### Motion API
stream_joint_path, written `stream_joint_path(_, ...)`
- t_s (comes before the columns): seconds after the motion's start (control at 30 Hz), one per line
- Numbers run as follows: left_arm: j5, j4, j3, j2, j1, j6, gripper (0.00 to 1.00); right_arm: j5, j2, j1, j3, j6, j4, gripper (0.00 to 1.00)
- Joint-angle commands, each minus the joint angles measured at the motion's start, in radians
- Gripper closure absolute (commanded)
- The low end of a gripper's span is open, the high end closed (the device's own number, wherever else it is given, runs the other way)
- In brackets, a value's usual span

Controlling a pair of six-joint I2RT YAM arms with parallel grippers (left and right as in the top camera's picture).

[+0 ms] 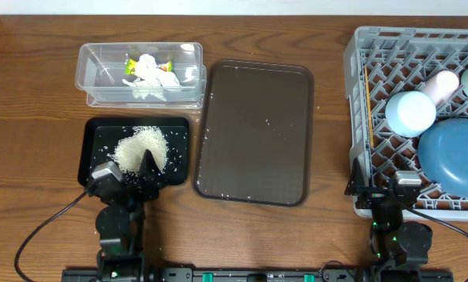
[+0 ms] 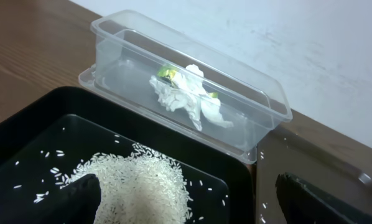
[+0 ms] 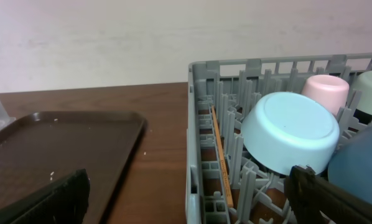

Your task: Sort waste into correct bins and load items into the dishwasher rack

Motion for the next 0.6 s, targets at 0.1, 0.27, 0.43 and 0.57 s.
stream_joint_path(0.1,0.011,-0.159,-0.013,-0.165,-0.053,0.135,0.08,0.004,-0.008,-0.01,-0.001,-0.016,-0.005,0.01)
stream_joint_path(0.27,0.014,-0.159,-0.013,-0.225,-0.069,0.184,0.08,0.004,-0.008,-0.01,-0.001,-0.016,-0.005,0.01)
stream_joint_path(0.43,0.014,-0.159,-0.013,-0.225,-0.084,0.184,0.08,0.004,-0.008,-0.01,-0.001,-0.016,-0.005,0.01)
stream_joint_path(0.57,0.014,-0.156,-0.013,-0.225,-0.084,0.184,0.08,0.004,-0.008,-0.01,-0.001,-0.016,-0.005,0.01)
